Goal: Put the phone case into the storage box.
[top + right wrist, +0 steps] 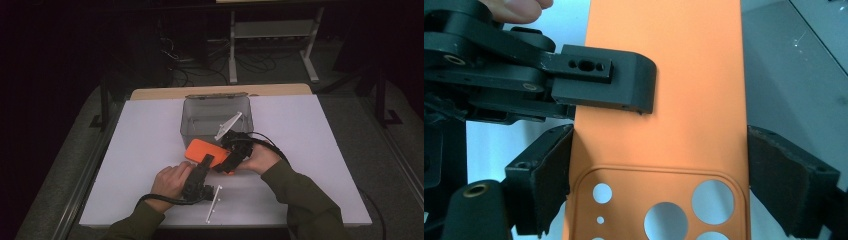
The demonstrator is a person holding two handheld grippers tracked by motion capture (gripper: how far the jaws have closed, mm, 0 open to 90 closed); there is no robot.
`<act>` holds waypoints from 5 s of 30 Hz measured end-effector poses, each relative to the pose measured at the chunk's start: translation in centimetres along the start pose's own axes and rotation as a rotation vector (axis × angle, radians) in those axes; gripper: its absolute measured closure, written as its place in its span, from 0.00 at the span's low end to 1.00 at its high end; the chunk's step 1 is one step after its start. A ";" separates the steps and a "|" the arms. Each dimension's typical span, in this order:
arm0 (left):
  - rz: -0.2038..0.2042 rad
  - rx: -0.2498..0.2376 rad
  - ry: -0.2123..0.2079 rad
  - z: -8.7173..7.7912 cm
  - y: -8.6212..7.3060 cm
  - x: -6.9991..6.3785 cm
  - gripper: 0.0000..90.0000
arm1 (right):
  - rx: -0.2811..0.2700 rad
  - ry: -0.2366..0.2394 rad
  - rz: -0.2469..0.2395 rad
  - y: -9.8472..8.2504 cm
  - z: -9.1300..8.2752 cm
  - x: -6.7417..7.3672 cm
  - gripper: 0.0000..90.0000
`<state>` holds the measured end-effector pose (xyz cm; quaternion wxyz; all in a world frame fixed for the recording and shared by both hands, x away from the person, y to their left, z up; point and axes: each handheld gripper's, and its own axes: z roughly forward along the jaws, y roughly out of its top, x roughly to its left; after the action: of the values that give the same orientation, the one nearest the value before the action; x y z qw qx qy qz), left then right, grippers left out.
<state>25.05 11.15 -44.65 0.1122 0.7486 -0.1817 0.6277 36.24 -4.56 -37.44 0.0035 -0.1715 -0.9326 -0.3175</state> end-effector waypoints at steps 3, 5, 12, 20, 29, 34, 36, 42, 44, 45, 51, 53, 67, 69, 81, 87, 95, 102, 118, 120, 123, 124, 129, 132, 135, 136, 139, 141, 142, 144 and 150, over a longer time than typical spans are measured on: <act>0.004 -0.003 -0.007 0.0 0.0 0.0 0.84 | 0.003 0.006 0.004 0.0 0.0 -0.1 0.17; 0.011 -0.006 -0.010 0.0 0.0 -0.1 0.85 | 0.004 0.010 0.007 -0.1 0.1 -0.1 0.17; 0.028 -0.014 -0.008 -0.1 -0.1 0.0 0.87 | 0.004 0.032 0.015 -0.1 0.1 -0.3 0.17; 0.030 -0.021 -0.014 -0.2 -0.2 0.1 0.88 | -0.002 0.058 0.032 -0.1 0.1 -0.5 0.16; 0.010 -0.023 -0.032 -0.2 -0.3 0.2 0.89 | -0.023 0.081 0.039 -0.5 0.1 -0.6 0.15; -0.007 -0.029 -0.030 -0.1 -0.4 0.2 0.89 | -0.034 0.061 0.030 -0.6 -0.3 -0.3 0.14; -0.011 -0.027 -0.034 -0.1 -0.4 0.2 0.89 | -0.038 0.068 0.033 -0.6 -0.4 -0.2 0.14; -0.019 -0.025 -0.038 0.0 -0.4 0.2 0.89 | -0.052 0.071 0.032 -0.6 -1.0 0.1 0.14; -0.020 -0.023 -0.041 0.0 -0.4 0.2 0.89 | -0.060 0.066 0.034 -0.8 -1.3 0.1 0.14; -0.019 -0.022 -0.041 0.0 -0.4 0.2 0.89 | -0.064 0.063 0.036 -0.9 -1.4 0.1 0.14; -0.029 -0.012 -0.060 0.0 -0.6 0.2 0.89 | -0.080 0.046 0.056 -1.9 -2.4 -0.1 0.14; -0.032 -0.009 -0.061 -0.1 -0.7 0.2 0.89 | -0.087 0.041 0.058 -2.1 -2.6 -0.1 0.14; -0.036 -0.007 -0.065 -0.2 -0.8 0.3 0.89 | -0.113 -0.029 0.109 -5.0 -4.3 -0.3 0.14; -0.039 -0.006 -0.065 -0.2 -0.9 0.3 0.89 | -0.112 -0.049 0.120 -5.5 -4.5 -0.2 0.14; -0.037 0.004 -0.063 -0.4 -1.0 0.5 0.89 | -0.127 -0.185 0.181 -8.8 -4.4 -0.2 0.08; -0.039 0.000 -0.063 -0.5 -1.0 0.5 0.89 | -0.140 -0.287 0.199 -10.3 -3.9 -0.1 0.03; -0.039 -0.002 -0.060 -0.5 -1.0 0.6 0.89 | -0.195 -0.392 0.202 -11.5 -3.7 0.4 0.01; -0.050 -0.004 -0.060 -0.6 -1.0 0.6 0.89 | -0.224 -0.442 0.225 -13.1 -3.5 1.0 0.00; -0.060 -0.012 -0.056 -0.7 -1.0 0.8 0.89 | -0.276 -0.484 0.268 -16.0 -3.4 2.7 0.00; -0.067 -0.013 -0.057 -0.7 -1.1 0.8 0.89 | -0.277 -0.488 0.270 -16.3 -3.4 2.8 0.00; -0.072 -0.012 -0.058 -0.6 -1.1 0.9 0.89 | -0.286 -0.488 0.278 -16.5 -3.6 2.8 0.00; -0.077 -0.013 -0.056 -0.6 -1.2 0.9 0.89 | -0.288 -0.489 0.280 -16.6 -3.6 2.8 0.00; -0.102 -0.020 -0.063 -0.6 -1.2 1.1 0.89 | -0.290 -0.487 0.279 -16.7 -3.7 2.7 0.00; -0.124 -0.024 -0.068 -0.7 -1.3 1.2 0.89 | -0.292 -0.488 0.279 -16.7 -3.7 2.6 0.00; -0.148 -0.024 -0.074 -0.7 -1.5 1.4 0.89 | -0.299 -0.490 0.282 -16.7 -3.8 2.6 0.00; -0.161 -0.025 -0.078 -0.7 -1.5 1.5 0.89 | -0.299 -0.490 0.282 -16.7 -3.8 2.6 0.00; -0.190 -0.030 -0.090 -0.6 -1.7 1.6 0.89 | -0.300 -0.491 0.281 -16.7 -3.8 2.6 0.00; -0.208 -0.035 -0.095 -0.5 -1.9 1.7 0.89 | -0.300 -0.491 0.280 -16.7 -3.8 2.6 0.00; -0.221 -0.036 -0.101 -0.5 -1.9 1.7 0.89 | -0.299 -0.492 0.279 -16.7 -3.8 2.7 0.00; -0.236 -0.039 -0.109 -0.5 -2.0 1.8 0.89 | -0.297 -0.491 0.277 -16.7 -3.7 2.7 0.00; -0.302 -0.046 -0.135 -0.4 -2.4 2.3 0.89 | -0.300 -0.493 0.273 -16.6 -3.7 2.7 0.00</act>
<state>25.99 13.23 -42.21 0.2096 0.8052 -0.0886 0.5476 27.97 -18.24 -43.97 -0.2057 -0.3653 -0.8165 -0.3969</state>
